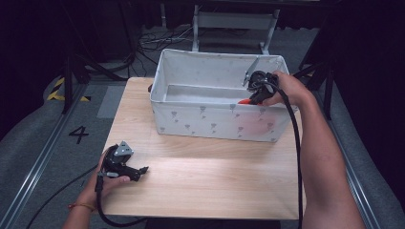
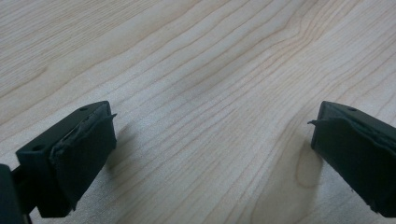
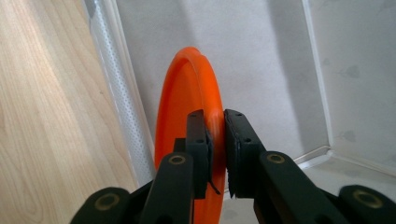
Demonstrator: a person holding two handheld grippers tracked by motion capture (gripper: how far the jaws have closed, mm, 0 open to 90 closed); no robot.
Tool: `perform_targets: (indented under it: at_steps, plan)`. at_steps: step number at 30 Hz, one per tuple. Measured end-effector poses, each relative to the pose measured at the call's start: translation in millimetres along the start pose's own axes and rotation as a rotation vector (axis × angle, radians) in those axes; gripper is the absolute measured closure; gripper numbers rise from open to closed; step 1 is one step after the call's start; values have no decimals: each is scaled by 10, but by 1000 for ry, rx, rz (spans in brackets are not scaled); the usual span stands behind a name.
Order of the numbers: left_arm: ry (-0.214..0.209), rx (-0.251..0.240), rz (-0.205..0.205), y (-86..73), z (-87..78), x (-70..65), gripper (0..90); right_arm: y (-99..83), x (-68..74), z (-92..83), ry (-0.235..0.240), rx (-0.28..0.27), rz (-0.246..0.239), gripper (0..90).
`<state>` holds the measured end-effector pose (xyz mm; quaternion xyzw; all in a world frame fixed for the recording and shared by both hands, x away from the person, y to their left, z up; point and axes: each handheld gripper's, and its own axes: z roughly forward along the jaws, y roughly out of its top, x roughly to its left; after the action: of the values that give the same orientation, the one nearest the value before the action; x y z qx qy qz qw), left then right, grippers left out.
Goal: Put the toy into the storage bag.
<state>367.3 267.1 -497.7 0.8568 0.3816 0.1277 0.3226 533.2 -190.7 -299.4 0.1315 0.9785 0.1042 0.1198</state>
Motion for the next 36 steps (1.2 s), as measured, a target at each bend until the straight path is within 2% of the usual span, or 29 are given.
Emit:
perform_targets:
  at_steps: [5,8,11,12,13,15,16,19,26,28,31,35,36]
  plan:
    - [-1,0,-1,-1,0,-1,2,-19,-17,22,8,12,8,804]
    - [-1,1,-1,-1,0,-1,3,-54,-37,26,7,-3,43,730]
    - [-1,0,-1,-1,0,-1,3,-73,-43,9,0,-15,68,718]
    - [1,1,-5,-2,-2,-5,3,-111,-45,-15,3,-54,90,658]
    - [1,1,-5,-2,-2,-5,4,-129,-43,-31,-10,-65,106,637]
    - [3,-1,-6,-5,-2,-8,5,-171,-45,-59,-22,-103,131,605]
    - [7,-3,-4,-4,-4,-6,5,-171,-45,-59,-22,-103,131,605]
    - [5,-2,-6,-5,-3,-8,5,-257,-23,-110,-21,-198,179,564]
    - [8,1,-3,-8,-10,-7,5,-386,14,-209,-72,-350,293,452]
    - [9,1,-6,-10,-11,-9,5,-412,38,-222,-84,-376,319,424]
    - [9,1,-7,-11,-11,-9,5,-431,104,-243,-114,-410,332,356]
    - [16,0,1,-9,-14,-5,5,-427,178,-278,-180,-434,371,295]
    - [17,0,0,-10,-15,-5,5,-427,178,-278,-180,-434,371,295]
